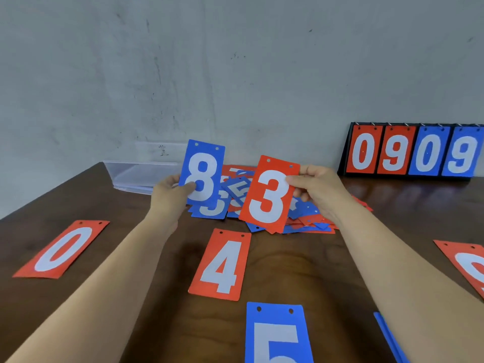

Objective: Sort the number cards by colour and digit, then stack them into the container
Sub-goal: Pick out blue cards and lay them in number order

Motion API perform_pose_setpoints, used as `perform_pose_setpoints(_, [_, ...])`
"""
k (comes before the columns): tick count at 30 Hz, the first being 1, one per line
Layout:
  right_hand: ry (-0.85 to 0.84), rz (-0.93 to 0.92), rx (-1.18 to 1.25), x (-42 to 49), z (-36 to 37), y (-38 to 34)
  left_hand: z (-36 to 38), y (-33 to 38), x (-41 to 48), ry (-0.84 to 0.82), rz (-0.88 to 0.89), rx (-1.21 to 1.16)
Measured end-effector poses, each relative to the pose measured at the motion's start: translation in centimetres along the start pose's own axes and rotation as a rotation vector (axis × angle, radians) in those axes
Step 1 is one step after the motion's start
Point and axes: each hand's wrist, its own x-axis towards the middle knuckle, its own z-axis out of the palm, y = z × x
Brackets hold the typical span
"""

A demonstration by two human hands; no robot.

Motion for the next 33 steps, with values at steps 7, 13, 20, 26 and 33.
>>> perform_pose_setpoints(7, [-0.193, 0.033, -0.156, -2.3, 5.6, 0.5, -4.4, -1.5, -2.5, 0.128, 0.062, 0.031])
perform_pose_setpoints(13, [-0.295, -0.008, -0.278, -4.3, 12.4, 0.4, -8.6, -2.6, -3.8, 0.199, 0.015, 0.057])
perform_pose_setpoints(20, [-0.215, -0.03, -0.579, -4.5, 17.1, 2.3, -12.1, -3.6, -4.0, 0.145, -0.091, 0.072])
perform_pose_setpoints(26, [-0.084, -0.135, -0.981, -5.5, 17.7, 2.8, -12.1, -3.9, -4.4, 0.065, -0.138, 0.009])
perform_pose_setpoints(33, [0.0, -0.14, -0.799, -6.7, 17.5, 2.0, -10.7, -3.6, -5.4, -0.031, -0.111, -0.031])
